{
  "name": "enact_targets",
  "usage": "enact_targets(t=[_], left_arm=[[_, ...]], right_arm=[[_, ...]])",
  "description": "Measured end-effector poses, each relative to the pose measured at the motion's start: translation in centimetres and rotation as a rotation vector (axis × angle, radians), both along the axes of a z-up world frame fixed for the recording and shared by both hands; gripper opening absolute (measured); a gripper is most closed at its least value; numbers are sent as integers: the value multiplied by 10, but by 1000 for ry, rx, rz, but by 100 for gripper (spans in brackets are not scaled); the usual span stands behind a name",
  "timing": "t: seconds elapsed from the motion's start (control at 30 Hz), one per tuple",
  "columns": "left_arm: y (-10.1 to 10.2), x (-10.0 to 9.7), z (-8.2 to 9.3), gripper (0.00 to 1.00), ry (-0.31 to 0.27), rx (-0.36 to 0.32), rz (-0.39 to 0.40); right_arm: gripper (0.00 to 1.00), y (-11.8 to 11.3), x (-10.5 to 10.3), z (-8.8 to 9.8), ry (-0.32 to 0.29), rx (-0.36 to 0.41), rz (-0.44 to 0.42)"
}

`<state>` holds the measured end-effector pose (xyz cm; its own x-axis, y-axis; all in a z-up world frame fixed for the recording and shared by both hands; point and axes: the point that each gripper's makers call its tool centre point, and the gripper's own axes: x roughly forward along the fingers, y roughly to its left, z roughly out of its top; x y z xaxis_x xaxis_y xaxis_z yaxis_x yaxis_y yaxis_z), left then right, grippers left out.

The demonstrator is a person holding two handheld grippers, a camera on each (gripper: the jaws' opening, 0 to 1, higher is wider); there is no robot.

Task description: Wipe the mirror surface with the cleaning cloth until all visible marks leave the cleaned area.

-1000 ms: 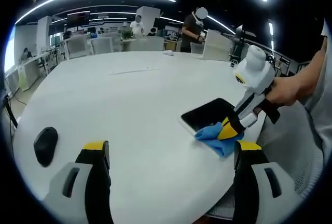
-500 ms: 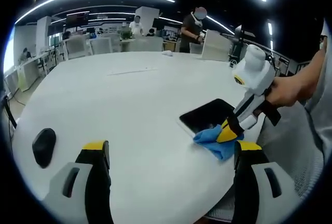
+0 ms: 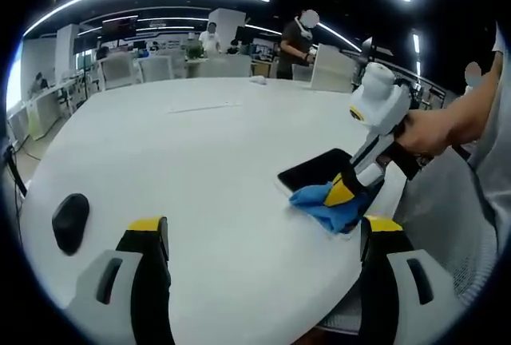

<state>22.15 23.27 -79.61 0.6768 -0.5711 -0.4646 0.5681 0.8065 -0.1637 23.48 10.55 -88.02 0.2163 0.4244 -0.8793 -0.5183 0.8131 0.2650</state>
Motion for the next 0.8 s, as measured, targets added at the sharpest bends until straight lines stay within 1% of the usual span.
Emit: enact_targets(t=[0.23,0.53,0.8], left_arm=[[2,1,-1,99,6,2,0],[5,1,-2,99,11,2,6],[7,3,-5,99,15,-5,17]], right_arm=[[0,1,15,0,-13,-14,14],[0,1,41,-1,-28,-29,28],[0,3,54,-1,-35,-39,43]])
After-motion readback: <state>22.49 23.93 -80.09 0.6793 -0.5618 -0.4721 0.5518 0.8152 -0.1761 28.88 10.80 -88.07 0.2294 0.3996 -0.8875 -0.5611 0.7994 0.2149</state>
